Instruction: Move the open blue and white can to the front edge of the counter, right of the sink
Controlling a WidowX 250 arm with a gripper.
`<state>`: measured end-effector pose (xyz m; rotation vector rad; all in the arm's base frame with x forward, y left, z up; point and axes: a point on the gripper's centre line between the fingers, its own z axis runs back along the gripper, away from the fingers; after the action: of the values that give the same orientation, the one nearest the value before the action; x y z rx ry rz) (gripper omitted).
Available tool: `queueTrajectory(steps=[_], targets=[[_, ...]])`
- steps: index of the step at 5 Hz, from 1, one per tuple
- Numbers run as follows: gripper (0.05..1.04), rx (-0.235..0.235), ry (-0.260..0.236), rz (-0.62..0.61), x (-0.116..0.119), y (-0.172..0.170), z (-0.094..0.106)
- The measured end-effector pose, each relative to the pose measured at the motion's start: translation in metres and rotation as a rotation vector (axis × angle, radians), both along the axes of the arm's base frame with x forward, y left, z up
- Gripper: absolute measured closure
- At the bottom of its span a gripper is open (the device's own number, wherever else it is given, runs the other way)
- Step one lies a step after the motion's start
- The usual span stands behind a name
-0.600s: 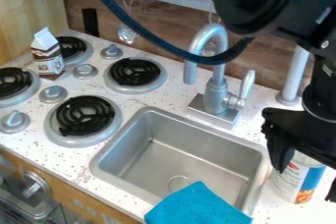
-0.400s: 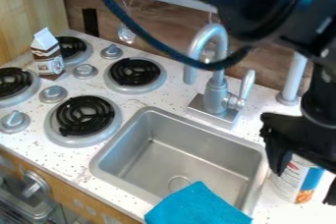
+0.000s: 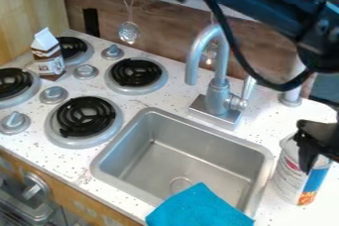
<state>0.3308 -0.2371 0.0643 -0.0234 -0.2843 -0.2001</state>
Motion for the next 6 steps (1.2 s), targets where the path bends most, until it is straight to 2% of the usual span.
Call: queueTrajectory(steps=[1, 3, 4, 6], targets=[[0.085, -0.006, -0.022, 0.022, 0.022, -0.002, -0.003], [0.085, -0.048, -0.102, 0.062, 0.056, 0.0, 0.021], [0.085, -0.024, -0.11, 0.069, 0.068, 0.004, 0.013], [0.085, 0.005, -0.142, 0.099, 0.089, 0.032, 0.011]])
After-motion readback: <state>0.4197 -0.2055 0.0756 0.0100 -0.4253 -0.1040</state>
